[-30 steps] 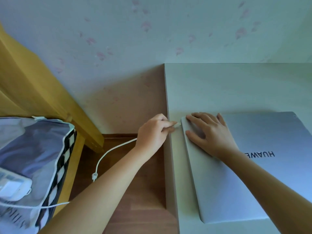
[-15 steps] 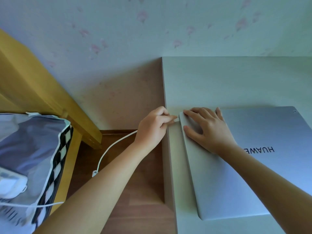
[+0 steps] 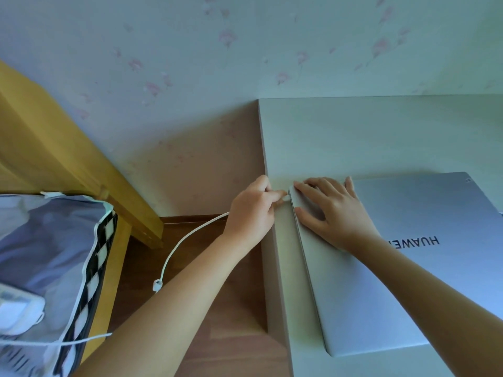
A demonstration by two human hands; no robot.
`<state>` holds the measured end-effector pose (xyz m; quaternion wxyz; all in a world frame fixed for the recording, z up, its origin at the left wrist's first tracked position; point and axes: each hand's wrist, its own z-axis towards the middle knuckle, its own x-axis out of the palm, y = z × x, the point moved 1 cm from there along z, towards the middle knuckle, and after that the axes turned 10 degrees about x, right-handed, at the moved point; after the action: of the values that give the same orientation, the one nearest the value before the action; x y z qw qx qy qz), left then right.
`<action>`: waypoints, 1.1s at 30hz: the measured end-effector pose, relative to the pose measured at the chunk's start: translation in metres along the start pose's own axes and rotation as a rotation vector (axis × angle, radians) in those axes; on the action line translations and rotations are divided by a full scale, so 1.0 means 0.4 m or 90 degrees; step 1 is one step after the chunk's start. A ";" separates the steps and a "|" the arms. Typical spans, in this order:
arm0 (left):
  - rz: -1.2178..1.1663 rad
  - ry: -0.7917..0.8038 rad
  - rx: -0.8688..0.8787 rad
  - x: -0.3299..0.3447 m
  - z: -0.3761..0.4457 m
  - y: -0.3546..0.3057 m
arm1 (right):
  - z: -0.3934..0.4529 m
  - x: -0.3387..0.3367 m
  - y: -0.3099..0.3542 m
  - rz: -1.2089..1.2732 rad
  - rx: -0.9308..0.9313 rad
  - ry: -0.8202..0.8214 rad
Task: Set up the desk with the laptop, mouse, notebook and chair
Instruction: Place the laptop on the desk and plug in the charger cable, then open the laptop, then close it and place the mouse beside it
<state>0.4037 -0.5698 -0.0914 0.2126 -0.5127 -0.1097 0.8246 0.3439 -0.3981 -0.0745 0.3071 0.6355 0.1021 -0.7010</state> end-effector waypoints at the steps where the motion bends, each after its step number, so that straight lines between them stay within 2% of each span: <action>1: 0.045 0.006 0.013 -0.001 0.001 -0.003 | -0.001 0.000 -0.001 0.006 0.006 -0.005; 6: 0.082 0.044 -0.050 0.021 0.007 -0.056 | -0.017 -0.008 -0.015 0.003 0.079 -0.109; 9: 0.118 0.065 0.038 0.054 0.025 -0.103 | -0.041 -0.018 -0.035 -0.015 0.136 -0.145; 11: 0.123 0.077 0.070 0.084 0.045 -0.136 | -0.064 -0.031 -0.063 -0.019 0.174 -0.151; 15: 0.133 0.122 0.061 0.167 0.087 -0.237 | -0.113 -0.073 -0.154 -0.025 0.267 -0.149; 21: 0.125 0.163 0.062 0.298 0.188 -0.394 | -0.188 -0.145 -0.361 0.011 0.408 -0.139; 28: 0.102 0.163 0.090 0.428 0.317 -0.532 | -0.210 -0.195 -0.526 0.042 0.407 -0.136; 33: 0.096 0.150 0.117 0.496 0.408 -0.601 | -0.229 -0.209 -0.620 0.166 0.419 -0.149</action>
<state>0.2392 -0.2591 -0.0804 0.2078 -0.5910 0.0306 0.7789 0.2810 -0.1280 -0.0720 0.1831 0.6236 -0.2462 -0.7190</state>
